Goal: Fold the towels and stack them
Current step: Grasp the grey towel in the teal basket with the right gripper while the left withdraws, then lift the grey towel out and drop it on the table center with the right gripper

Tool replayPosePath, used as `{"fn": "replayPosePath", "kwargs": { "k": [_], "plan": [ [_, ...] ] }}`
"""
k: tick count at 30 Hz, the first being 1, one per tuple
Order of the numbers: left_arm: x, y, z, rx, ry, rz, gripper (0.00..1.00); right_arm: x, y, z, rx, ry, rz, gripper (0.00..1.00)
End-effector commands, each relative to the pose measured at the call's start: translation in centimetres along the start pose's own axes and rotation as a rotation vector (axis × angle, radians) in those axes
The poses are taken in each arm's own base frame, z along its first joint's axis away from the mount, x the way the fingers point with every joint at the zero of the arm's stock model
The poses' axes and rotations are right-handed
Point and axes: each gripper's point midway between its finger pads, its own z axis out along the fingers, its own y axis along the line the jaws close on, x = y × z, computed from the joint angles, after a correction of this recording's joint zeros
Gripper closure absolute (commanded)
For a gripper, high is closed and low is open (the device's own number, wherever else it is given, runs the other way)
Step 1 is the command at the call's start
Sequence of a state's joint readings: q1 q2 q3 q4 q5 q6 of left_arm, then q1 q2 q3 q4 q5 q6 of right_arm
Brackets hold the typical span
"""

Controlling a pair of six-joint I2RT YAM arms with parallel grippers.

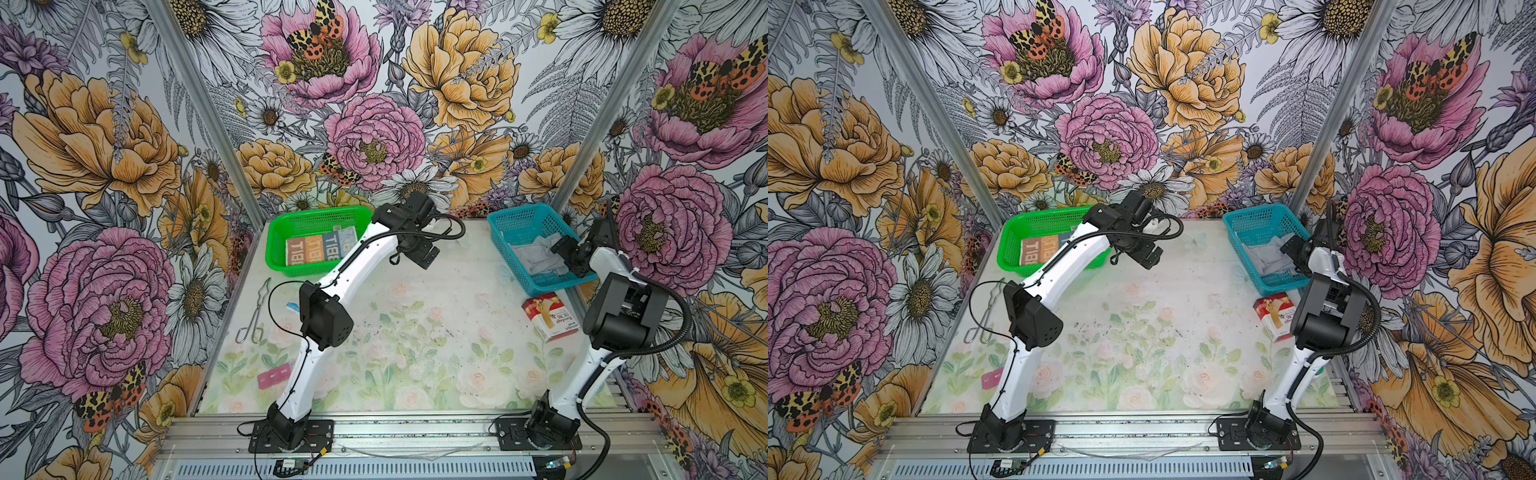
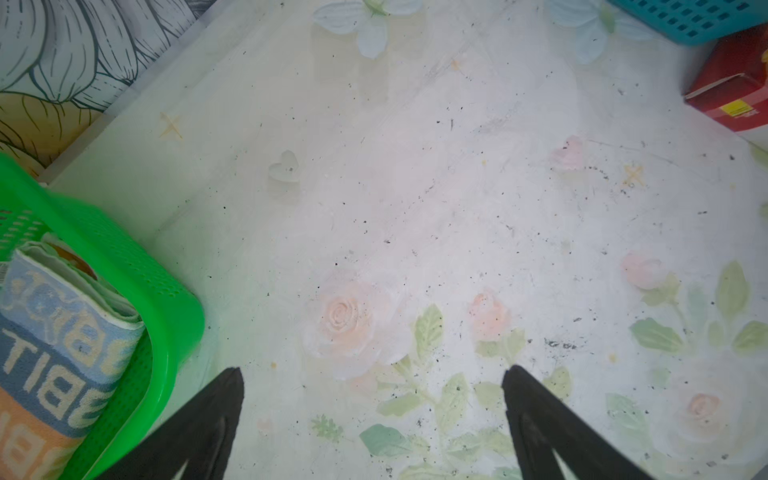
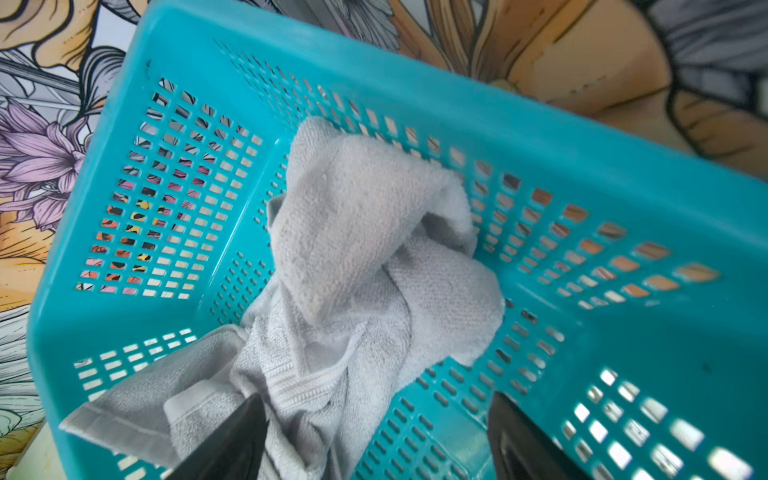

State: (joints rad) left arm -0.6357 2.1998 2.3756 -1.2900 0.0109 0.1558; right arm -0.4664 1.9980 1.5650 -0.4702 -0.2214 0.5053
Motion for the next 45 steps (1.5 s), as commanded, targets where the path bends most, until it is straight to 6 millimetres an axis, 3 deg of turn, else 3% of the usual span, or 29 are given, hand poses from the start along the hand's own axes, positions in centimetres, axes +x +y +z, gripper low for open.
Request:
{"fn": "replayPosePath", "kwargs": {
  "k": [1, 3, 5, 9, 15, 19, 23, 27, 32, 35, 39, 43, 45],
  "plan": [
    [-1.3, 1.4, -9.0, 0.055, -0.245, 0.035, 0.01, -1.6, 0.3, 0.6, -0.009, -0.026, -0.017, 0.16],
    [0.1, 2.9, -12.1, 0.052, -0.345, 0.002, 0.01, -1.8, 0.2, 1.2, -0.007, -0.024, -0.017, 0.15],
    [1.4, 3.2, -13.4, 0.075, -0.462, -0.050, 0.01, -2.0, 0.2, 2.0, -0.009, -0.020, -0.017, 0.16],
    [3.8, 1.3, -13.5, 0.174, -0.631, -0.175, 0.01, -2.0, -0.1, 3.1, -0.001, -0.010, -0.014, 0.20],
    [5.5, -5.2, -10.6, 0.431, -0.779, -0.289, 0.01, -0.8, 0.9, 3.8, -0.048, 0.035, -0.016, 0.69],
    [7.4, -7.0, -7.7, 0.406, -0.726, -0.293, 0.01, -0.2, 3.1, 2.4, -0.098, 0.039, -0.062, 1.00],
    [9.2, -7.0, -7.0, 0.397, -0.707, -0.309, 0.01, -0.2, 7.7, -1.3, -0.171, -0.007, -0.164, 1.00],
    [10.4, -6.4, -7.8, 0.373, -0.707, -0.306, 0.01, -0.2, 12.0, -5.5, -0.265, -0.050, -0.212, 1.00],
    [10.7, -6.1, -9.3, 0.378, -0.730, -0.318, 0.01, -0.6, 13.1, -8.4, -0.274, -0.088, -0.221, 1.00],
    [11.0, -6.2, -9.2, 0.370, -0.722, -0.320, 0.01, 0.2, 15.2, -10.7, -0.320, -0.076, -0.240, 1.00],
    [10.8, -5.8, -8.9, 0.352, -0.743, -0.318, 0.01, 2.4, 23.5, -18.2, -0.500, -0.112, -0.354, 1.00],
    [10.4, -5.4, -8.7, 0.333, -0.739, -0.304, 0.01, 7.0, 31.8, -26.1, -0.748, -0.047, -0.443, 1.00],
    [10.5, -5.0, -8.9, 0.316, -0.746, -0.308, 0.01, 9.4, 34.6, -29.6, -0.843, -0.021, -0.478, 1.00]
  ]
}}
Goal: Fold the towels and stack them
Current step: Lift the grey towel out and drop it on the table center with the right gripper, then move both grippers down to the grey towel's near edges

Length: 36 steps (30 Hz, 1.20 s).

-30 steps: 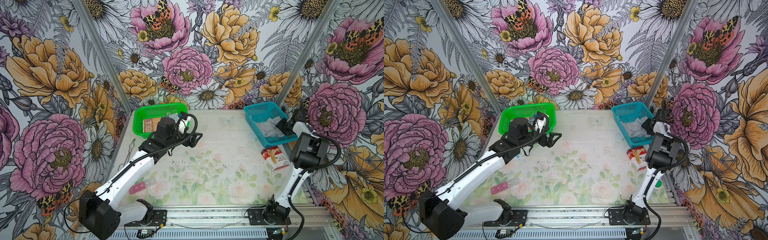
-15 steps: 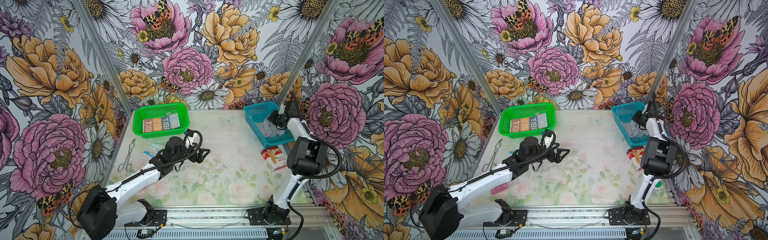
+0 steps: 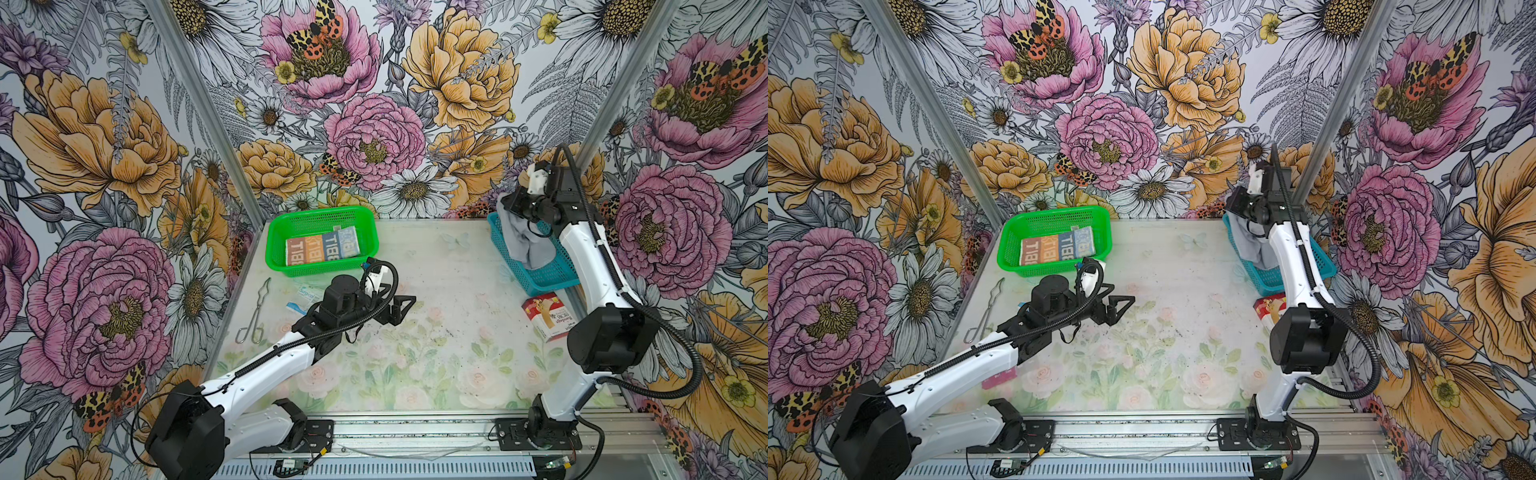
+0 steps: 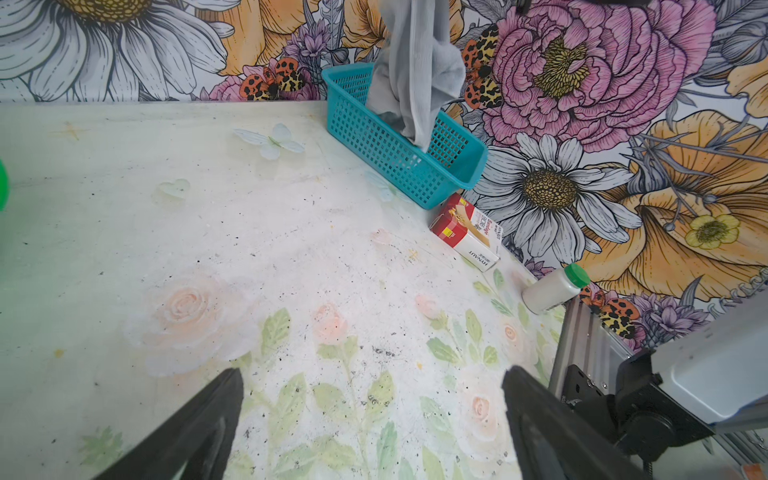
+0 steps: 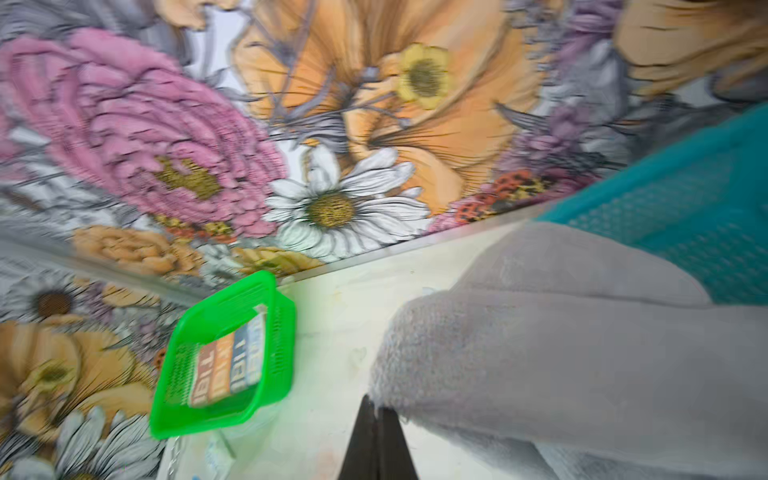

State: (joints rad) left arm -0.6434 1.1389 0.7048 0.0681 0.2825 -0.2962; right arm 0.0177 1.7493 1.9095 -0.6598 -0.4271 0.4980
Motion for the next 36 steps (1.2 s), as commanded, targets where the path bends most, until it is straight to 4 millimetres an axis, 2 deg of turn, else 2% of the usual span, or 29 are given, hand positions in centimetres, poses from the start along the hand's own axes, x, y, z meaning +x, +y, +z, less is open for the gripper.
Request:
{"fn": "replayPosePath", "kwargs": {
  "k": [1, 4, 6, 8, 9, 11, 14, 18, 19, 21, 24, 26, 30, 32, 34, 36],
  "plan": [
    [-1.4, 0.9, -0.7, -0.041, -0.051, 0.024, 0.01, -0.5, 11.3, -5.9, -0.242, -0.029, -0.073, 1.00],
    [-1.8, 2.1, -1.8, -0.070, -0.065, 0.008, 0.01, 0.9, 16.4, -8.0, -0.339, -0.019, -0.101, 1.00],
    [-1.9, 2.9, -2.6, -0.086, -0.078, -0.006, 0.01, 2.0, 18.3, -9.1, -0.381, -0.001, -0.100, 1.00],
    [-2.1, 3.3, -3.4, -0.100, -0.091, -0.015, 0.01, 3.3, 19.1, -9.9, -0.392, 0.014, -0.097, 1.00],
    [-2.1, 3.7, -3.7, -0.114, -0.096, -0.022, 0.01, 4.1, 18.8, -10.2, -0.378, 0.018, -0.091, 1.00],
    [-1.9, 4.1, -4.1, -0.135, -0.091, -0.033, 0.01, 6.0, 16.8, -10.0, -0.310, 0.038, -0.065, 1.00],
    [-1.2, 3.9, -4.3, -0.119, -0.079, -0.047, 0.01, 10.7, 12.5, -8.3, -0.206, 0.126, -0.035, 1.00],
    [0.8, 3.8, -3.9, -0.102, -0.035, -0.085, 0.01, 17.4, 5.2, -5.1, -0.042, 0.269, 0.010, 1.00],
    [1.4, 3.7, -3.7, -0.102, -0.016, -0.088, 0.02, 18.7, 3.0, -4.3, -0.001, 0.294, 0.019, 1.00],
    [2.6, 3.7, -3.3, -0.118, 0.023, -0.089, 0.01, 19.9, -0.7, -2.8, 0.047, 0.310, 0.028, 1.00],
    [4.8, 4.2, -2.2, -0.156, 0.119, -0.105, 0.01, 19.9, -5.9, -0.2, 0.110, 0.300, 0.013, 1.00],
    [6.2, 4.8, -1.5, -0.200, 0.190, -0.116, 0.01, 18.9, -7.8, 1.4, 0.112, 0.302, -0.005, 1.00],
    [7.7, 6.2, -0.6, -0.284, 0.278, -0.126, 0.02, 15.2, -10.9, 3.4, 0.195, 0.253, -0.054, 1.00],
    [7.7, 7.3, -0.4, -0.343, 0.278, -0.130, 0.03, 14.4, -11.4, 4.6, 0.171, 0.259, -0.027, 0.64],
    [7.3, 9.1, -0.4, -0.408, 0.260, -0.160, 0.07, 14.4, -11.1, 4.9, 0.169, 0.255, -0.023, 0.55],
    [6.9, 10.5, -0.3, -0.415, 0.250, -0.220, 0.12, 15.3, -9.4, 4.5, 0.196, 0.250, -0.091, 0.34]
  ]
}}
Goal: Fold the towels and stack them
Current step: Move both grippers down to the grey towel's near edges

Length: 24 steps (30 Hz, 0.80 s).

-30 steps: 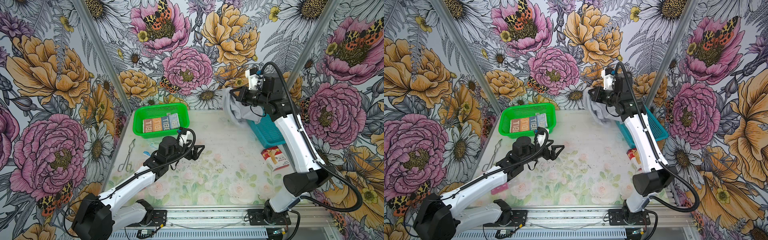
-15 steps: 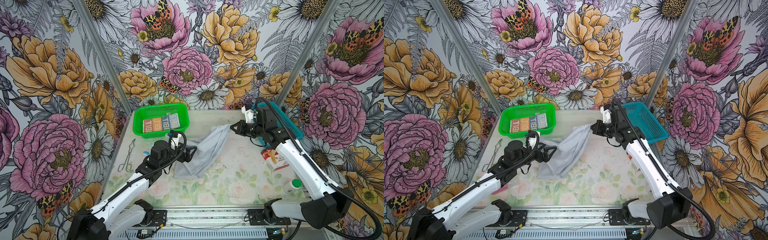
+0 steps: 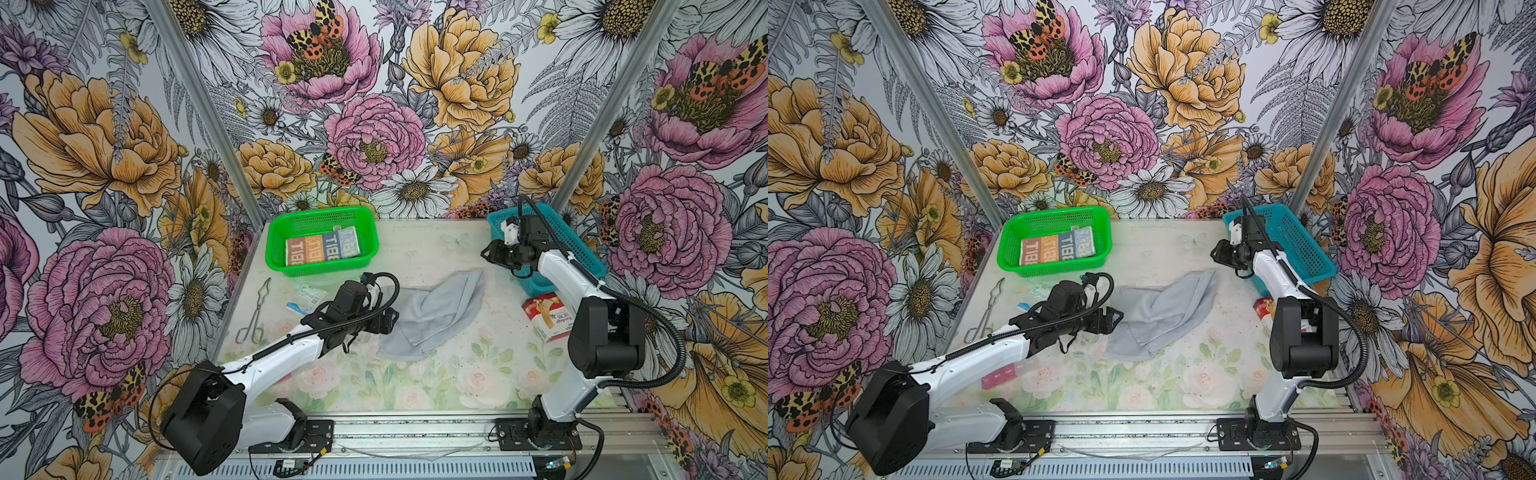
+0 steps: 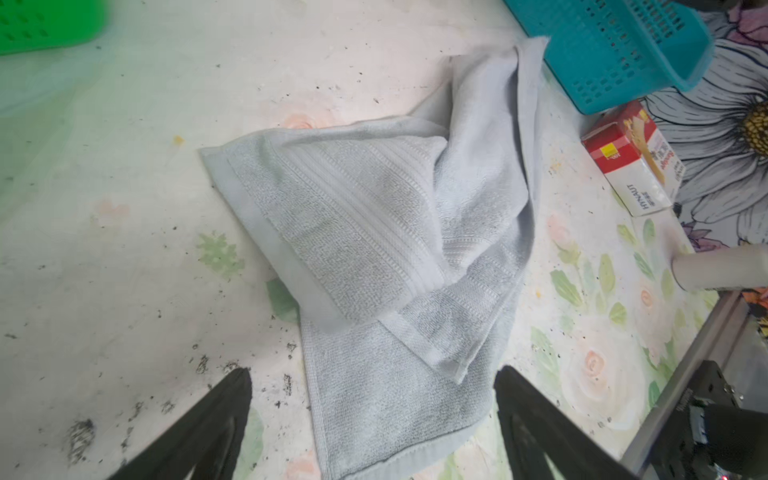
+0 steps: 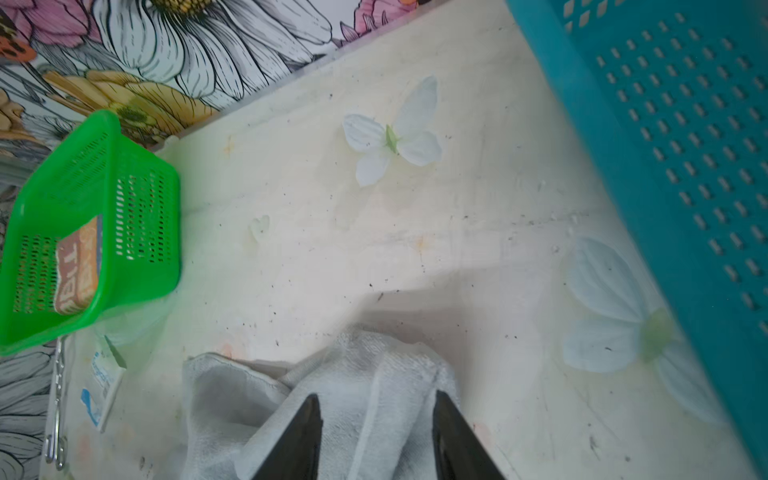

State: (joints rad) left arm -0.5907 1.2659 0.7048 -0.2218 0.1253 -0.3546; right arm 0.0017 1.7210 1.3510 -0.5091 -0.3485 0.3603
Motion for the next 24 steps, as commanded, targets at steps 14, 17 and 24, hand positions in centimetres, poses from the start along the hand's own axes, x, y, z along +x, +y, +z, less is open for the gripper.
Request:
{"fn": "replayPosePath", "kwargs": {
  "k": [14, 17, 24],
  "plan": [
    [-3.3, 7.6, 0.7, -0.201, -0.032, -0.217, 0.36, 21.2, 16.0, -1.4, -0.071, 0.151, -0.389, 0.39],
    [-2.8, 8.6, 0.4, -0.198, -0.024, -0.251, 0.36, 23.7, 15.8, 0.3, -0.031, 0.205, -0.445, 0.42],
    [-1.9, 9.4, -0.8, -0.205, -0.028, -0.271, 0.36, 27.5, 17.1, 4.0, 0.023, 0.292, -0.544, 0.50]
  ]
}}
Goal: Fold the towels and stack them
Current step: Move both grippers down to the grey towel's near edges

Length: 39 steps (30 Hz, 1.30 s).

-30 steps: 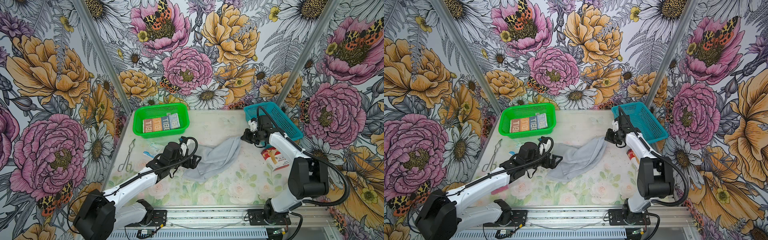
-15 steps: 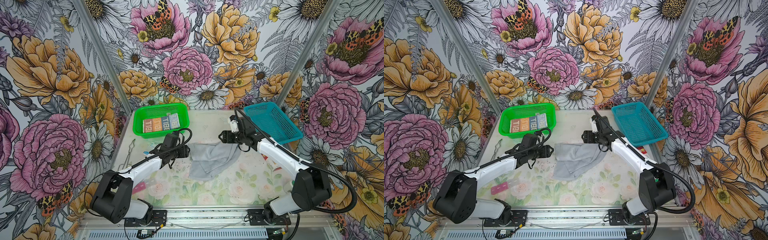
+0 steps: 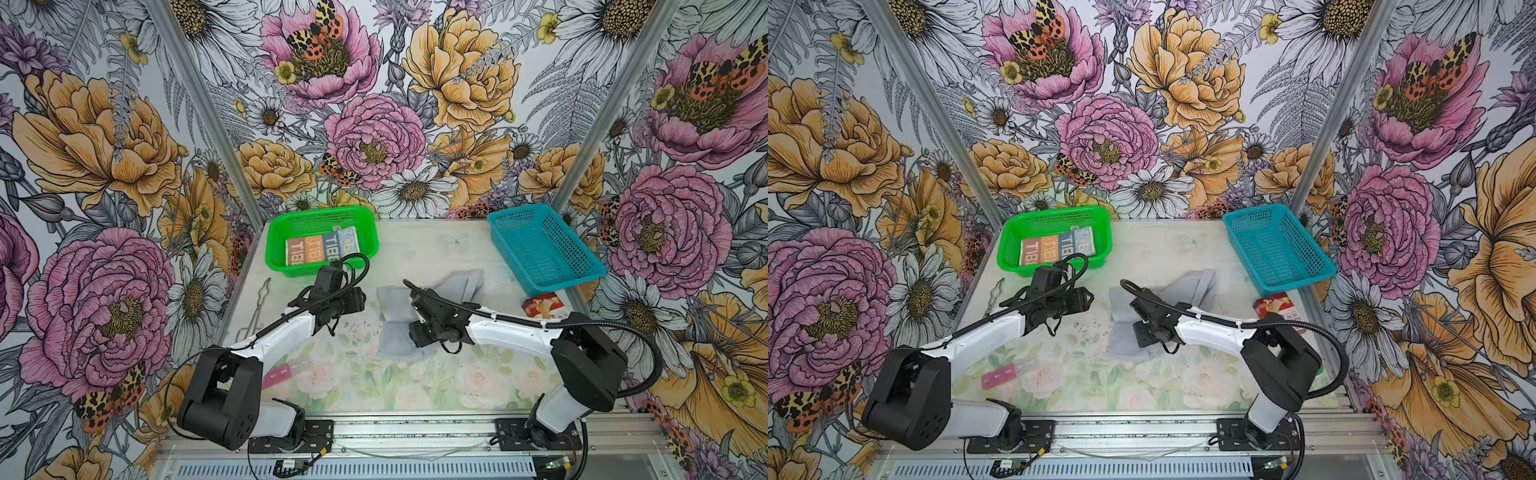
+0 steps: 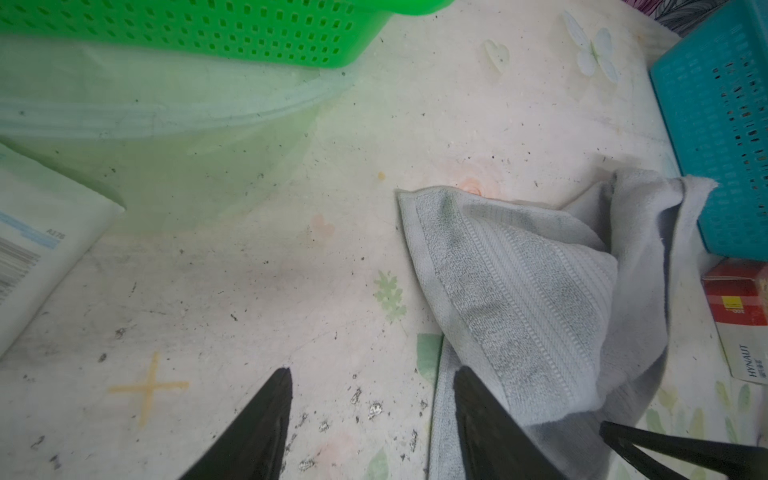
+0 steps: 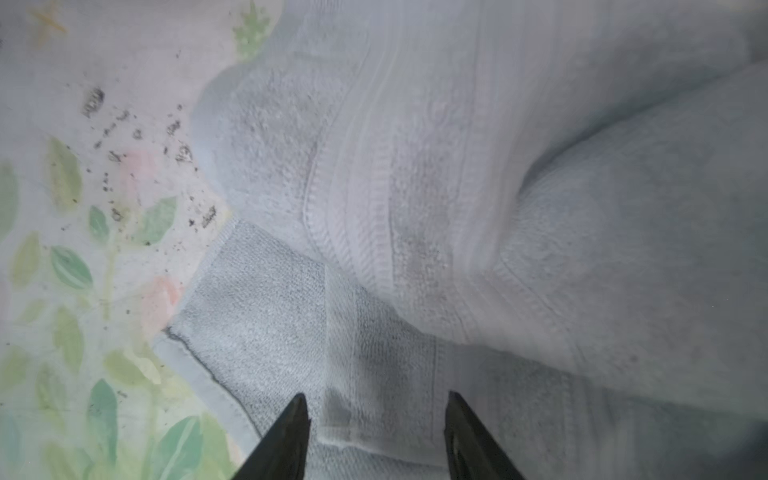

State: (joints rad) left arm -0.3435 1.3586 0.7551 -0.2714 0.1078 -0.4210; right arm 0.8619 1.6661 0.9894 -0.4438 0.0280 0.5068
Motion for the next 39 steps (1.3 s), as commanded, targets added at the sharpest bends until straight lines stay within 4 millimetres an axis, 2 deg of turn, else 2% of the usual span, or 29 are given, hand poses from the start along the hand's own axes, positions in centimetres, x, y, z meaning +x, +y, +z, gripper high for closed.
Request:
{"fn": "replayPosePath", "kwargs": {
  "k": [1, 6, 14, 22, 29, 31, 36, 39],
  "plan": [
    [0.3, 0.4, -0.8, 0.000, -0.007, -0.024, 0.36, -1.7, 1.0, 0.5, 0.021, -0.038, -0.018, 0.53],
    [0.4, 1.2, -1.0, 0.000, -0.006, -0.036, 0.36, 0.0, 1.3, 2.0, 0.036, 0.015, -0.028, 0.54],
    [0.3, 1.1, -1.0, 0.012, -0.009, -0.040, 0.36, 1.8, 0.9, 2.8, 0.104, 0.081, -0.045, 0.56],
    [0.4, 0.9, -1.3, 0.021, -0.011, -0.039, 0.36, 2.2, -0.1, 3.3, 0.176, 0.110, -0.042, 0.71],
    [0.9, 0.6, -0.5, 0.038, 0.015, -0.038, 0.36, 2.8, -1.0, 1.5, 0.191, 0.099, -0.026, 1.00],
    [1.2, 0.1, 0.1, 0.048, 0.028, -0.030, 0.36, 3.2, -1.3, 0.8, 0.190, 0.096, -0.014, 1.00],
    [1.6, -2.3, 1.9, 0.090, 0.048, 0.016, 0.36, 3.7, -1.3, -1.2, 0.158, 0.072, 0.016, 1.00],
    [1.8, -3.8, 2.9, 0.109, 0.067, 0.052, 0.36, 4.6, -1.6, -2.1, 0.146, 0.080, 0.037, 1.00]
  ]
}}
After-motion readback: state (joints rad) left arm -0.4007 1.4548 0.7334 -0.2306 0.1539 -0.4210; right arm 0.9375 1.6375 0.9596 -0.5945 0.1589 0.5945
